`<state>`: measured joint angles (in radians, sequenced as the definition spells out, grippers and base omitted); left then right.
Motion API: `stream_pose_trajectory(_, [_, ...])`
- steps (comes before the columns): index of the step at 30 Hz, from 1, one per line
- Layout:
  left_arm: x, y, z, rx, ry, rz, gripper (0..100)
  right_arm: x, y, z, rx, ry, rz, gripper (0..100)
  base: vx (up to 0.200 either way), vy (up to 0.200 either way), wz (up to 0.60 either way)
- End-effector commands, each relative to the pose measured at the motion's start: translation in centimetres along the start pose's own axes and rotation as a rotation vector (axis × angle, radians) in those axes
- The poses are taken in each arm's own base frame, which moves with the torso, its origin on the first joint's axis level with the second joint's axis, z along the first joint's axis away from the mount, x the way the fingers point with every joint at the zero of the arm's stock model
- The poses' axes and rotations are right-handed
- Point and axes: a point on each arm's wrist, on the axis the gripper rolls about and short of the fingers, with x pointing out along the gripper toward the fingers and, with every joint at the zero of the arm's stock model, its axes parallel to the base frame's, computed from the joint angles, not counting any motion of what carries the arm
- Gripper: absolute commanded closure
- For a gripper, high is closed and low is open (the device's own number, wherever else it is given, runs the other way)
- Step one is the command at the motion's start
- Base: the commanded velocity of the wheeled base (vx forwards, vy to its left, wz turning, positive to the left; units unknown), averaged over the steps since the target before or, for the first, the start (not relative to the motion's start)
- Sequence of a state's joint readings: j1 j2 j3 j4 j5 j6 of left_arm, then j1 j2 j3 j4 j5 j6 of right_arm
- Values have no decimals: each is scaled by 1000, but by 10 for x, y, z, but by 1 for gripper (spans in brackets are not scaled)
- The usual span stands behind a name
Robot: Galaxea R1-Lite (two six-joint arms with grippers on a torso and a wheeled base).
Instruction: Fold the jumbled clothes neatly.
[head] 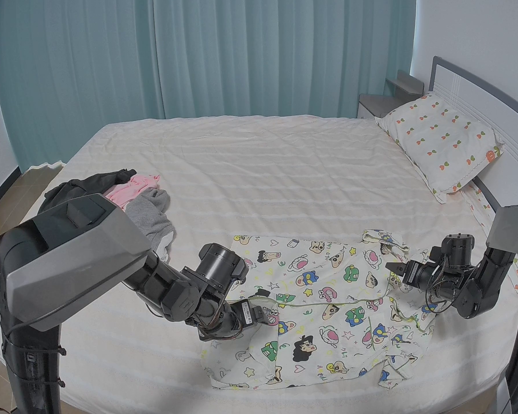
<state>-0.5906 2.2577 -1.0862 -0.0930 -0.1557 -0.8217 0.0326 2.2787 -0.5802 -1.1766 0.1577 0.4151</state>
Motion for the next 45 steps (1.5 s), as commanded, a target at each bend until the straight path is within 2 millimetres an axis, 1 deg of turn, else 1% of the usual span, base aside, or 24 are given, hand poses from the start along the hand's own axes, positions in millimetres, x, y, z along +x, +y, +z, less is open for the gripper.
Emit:
stream_pose_trajectory(1, [-13,0,-12,4,24,-10,0,-2,0,-2,-3,-9,6,0,0,0,0])
stream_pose_trajectory(3, [-8,8,-25,22,61,23,0,-2,1,-2,-6,-9,10,0,0,0,0])
stream_pose_trajectory(5, [-7,11,-34,75,57,8,0,-2,2,-3,-6,-8,12,0,0,0,0])
stream_pose_trajectory(6, [-5,13,-37,96,43,3,0,-2,2,-3,-5,-6,12,0,0,0,0])
stream_pose_trajectory(7, [-2,16,-44,128,16,6,0,-2,2,-3,-5,-6,12,0,0,0,0])
stream_pose_trajectory(10, [6,19,-55,171,-72,23,0,-3,3,-3,-6,-7,13,0,0,0,0])
stream_pose_trajectory(12, [9,21,-64,188,-87,27,0,-2,3,-4,-7,-3,13,0,0,0,0])
stream_pose_trajectory(15, [9,25,-69,188,-86,23,0,-2,3,-4,-7,-3,13,0,0,0,0])
stream_pose_trajectory(20, [0,35,-76,185,-67,45,0,-3,3,-5,-7,1,13,0,0,0,0])
stream_pose_trajectory(24, [-4,38,-71,171,-80,48,0,-3,4,-5,-8,2,14,0,0,0,0])
stream_pose_trajectory(28, [-20,33,-59,143,-133,2,0,-3,4,-6,-9,3,16,0,0,0,0])
stream_pose_trajectory(31, [-21,30,-50,128,-157,-21,0,-3,5,-6,-10,4,17,0,0,0,0])
stream_pose_trajectory(32, [-18,24,-43,103,-174,-41,0,-3,5,-6,-10,4,17,0,0,0,0])
stream_pose_trajectory(33, [-18,23,-43,100,-176,-43,0,-3,5,-6,-10,4,17,0,0,0,0])
stream_pose_trajectory(34, [-8,17,-36,55,-182,-53,0,-3,5,-6,-10,4,17,0,0,0,0])
stream_pose_trajectory(36, [12,11,-31,24,-184,-49,0,-3,5,-7,-10,5,17,0,0,0,0])
stream_pose_trajectory(38, [20,13,-32,37,-179,-40,0,-3,5,-7,-10,5,17,0,0,0,0])
stream_pose_trajectory(41, [23,14,-32,96,-190,-41,0,-3,5,-7,-9,7,16,0,0,0,0])
stream_pose_trajectory(42, [31,14,-40,147,-196,-8,0,-3,5,-7,-10,6,18,0,0,0,0])
stream_pose_trajectory(43, [37,16,-43,166,-212,19,0,-2,5,-7,-10,9,18,0,0,0,0])
stream_pose_trajectory(45, [44,16,-44,192,-248,37,0,-2,5,-9,-10,13,18,0,0,0,0])
